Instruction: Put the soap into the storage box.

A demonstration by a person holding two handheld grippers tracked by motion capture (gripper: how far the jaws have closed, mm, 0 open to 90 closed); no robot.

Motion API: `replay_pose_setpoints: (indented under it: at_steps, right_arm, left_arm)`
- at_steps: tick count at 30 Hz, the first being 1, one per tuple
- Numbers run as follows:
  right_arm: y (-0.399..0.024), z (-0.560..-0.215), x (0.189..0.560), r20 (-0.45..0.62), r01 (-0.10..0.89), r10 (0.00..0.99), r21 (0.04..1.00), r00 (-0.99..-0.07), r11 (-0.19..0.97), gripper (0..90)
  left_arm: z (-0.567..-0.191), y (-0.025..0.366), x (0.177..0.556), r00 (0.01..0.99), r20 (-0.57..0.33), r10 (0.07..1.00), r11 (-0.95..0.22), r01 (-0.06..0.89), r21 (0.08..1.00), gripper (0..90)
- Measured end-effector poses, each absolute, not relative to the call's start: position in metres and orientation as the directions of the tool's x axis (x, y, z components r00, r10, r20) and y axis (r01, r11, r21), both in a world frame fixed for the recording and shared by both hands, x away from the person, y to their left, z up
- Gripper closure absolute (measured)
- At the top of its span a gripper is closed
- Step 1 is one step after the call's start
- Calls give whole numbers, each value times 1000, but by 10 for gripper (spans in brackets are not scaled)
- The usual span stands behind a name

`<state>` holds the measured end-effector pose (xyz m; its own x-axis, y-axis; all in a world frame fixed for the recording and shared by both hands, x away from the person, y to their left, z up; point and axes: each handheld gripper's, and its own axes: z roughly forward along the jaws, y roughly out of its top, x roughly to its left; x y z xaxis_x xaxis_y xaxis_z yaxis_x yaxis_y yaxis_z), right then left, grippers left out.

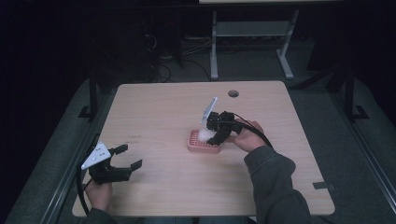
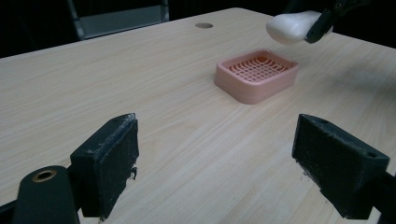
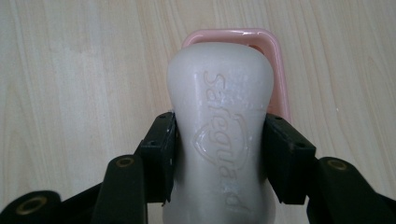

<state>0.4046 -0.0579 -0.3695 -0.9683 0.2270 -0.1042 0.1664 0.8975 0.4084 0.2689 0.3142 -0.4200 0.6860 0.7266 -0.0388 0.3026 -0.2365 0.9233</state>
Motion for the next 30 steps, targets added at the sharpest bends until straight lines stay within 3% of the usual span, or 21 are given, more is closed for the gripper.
replay_pose_setpoints:
  at_steps: [30]
  right_arm:
    - [-36, -408, 441, -27, 233, 263, 381, -964, 895, 482]
  left_arm:
    - [-420, 318, 266, 682, -43, 730, -234, 309, 922, 141]
